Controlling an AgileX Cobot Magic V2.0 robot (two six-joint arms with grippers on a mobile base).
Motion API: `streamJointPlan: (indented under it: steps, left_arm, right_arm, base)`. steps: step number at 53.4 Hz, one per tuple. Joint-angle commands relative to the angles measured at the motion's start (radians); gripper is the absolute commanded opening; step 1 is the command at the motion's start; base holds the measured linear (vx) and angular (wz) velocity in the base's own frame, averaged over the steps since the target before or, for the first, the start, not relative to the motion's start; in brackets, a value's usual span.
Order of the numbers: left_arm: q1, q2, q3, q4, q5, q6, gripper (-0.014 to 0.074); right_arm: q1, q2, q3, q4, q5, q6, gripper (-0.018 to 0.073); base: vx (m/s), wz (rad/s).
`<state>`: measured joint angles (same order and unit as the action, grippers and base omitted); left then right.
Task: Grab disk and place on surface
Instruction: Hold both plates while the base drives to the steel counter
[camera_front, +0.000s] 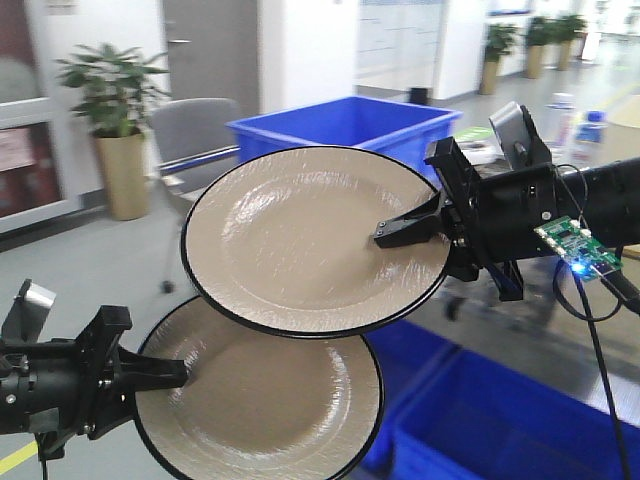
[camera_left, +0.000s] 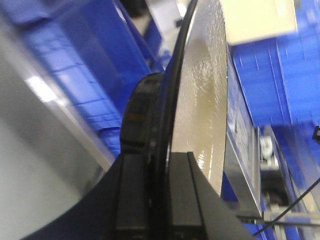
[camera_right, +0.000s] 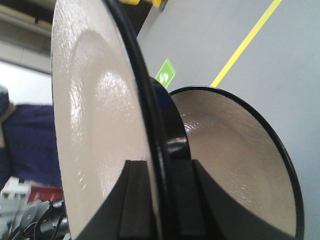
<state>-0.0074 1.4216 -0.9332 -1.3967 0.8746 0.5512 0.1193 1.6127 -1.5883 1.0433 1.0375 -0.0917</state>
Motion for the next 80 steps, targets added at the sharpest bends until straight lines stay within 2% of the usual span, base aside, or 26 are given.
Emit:
streamJointPlan:
  steps: [1, 44, 80]
  left_arm:
    - [-0.004, -0.042, -0.033, -0.122, 0.038, -0.014, 0.0001]
    - [-0.004, -0.042, -0.033, -0.122, 0.037, -0.014, 0.0001]
    - [-0.004, -0.042, -0.033, -0.122, 0.037, -0.014, 0.0001]
  right_arm:
    - [-0.002, -0.048, -0.040, 0.113, -0.049, -0.006, -0.0008]
    - [-0.002, -0.048, -0.040, 0.113, -0.049, -0.006, -0.0008]
    - [-0.002, -0.048, -0.040, 0.113, -0.049, -0.006, -0.0008]
  base:
    - [0.32, -0.75]
    - [0.31, -0.63]
    - [0.23, -0.26]
